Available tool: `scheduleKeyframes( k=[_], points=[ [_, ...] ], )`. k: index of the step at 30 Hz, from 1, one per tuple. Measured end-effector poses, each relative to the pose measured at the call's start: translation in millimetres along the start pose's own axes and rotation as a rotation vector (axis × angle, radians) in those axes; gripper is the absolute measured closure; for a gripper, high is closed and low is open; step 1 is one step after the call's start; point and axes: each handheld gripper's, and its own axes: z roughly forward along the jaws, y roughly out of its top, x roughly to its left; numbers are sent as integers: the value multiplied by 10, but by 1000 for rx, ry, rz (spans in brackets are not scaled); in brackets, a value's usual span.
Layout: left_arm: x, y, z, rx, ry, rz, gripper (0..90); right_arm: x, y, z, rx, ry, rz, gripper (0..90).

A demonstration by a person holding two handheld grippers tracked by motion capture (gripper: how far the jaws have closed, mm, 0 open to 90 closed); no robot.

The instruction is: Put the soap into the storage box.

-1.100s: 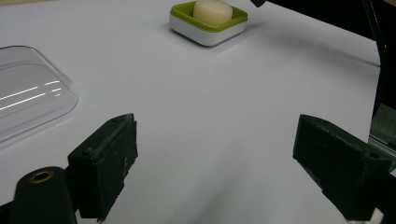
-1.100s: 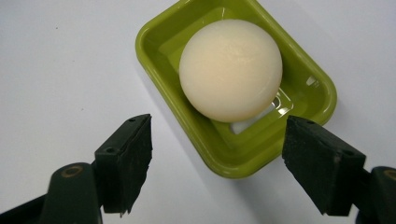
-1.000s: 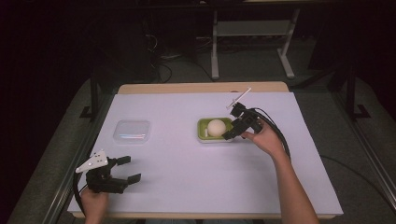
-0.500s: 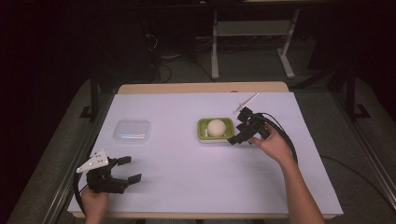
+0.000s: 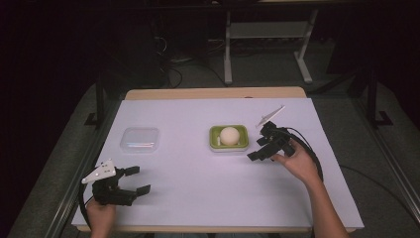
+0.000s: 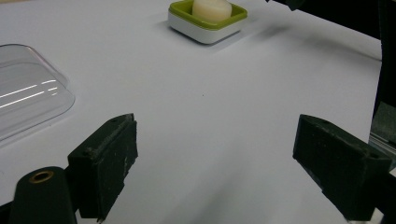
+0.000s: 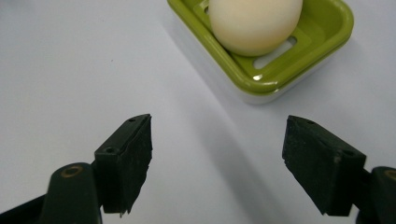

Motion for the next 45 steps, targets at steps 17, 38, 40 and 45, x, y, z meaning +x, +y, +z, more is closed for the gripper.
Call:
scheduleKeyframes(
  k=[17,38,40,45],
  points=[
    [-1,-5,5,3,-1,-1,132,97,-353,-50,-33,13,20,234],
    [-2,-5,9,4,-2,-1,132,243,-846,-98,-60,9,57,234],
    [-1,-4,10,3,-1,2,132,267,-901,-95,-63,8,59,234],
    [-1,-3,12,5,-1,2,132,336,-1014,-111,-73,13,70,234]
  ],
)
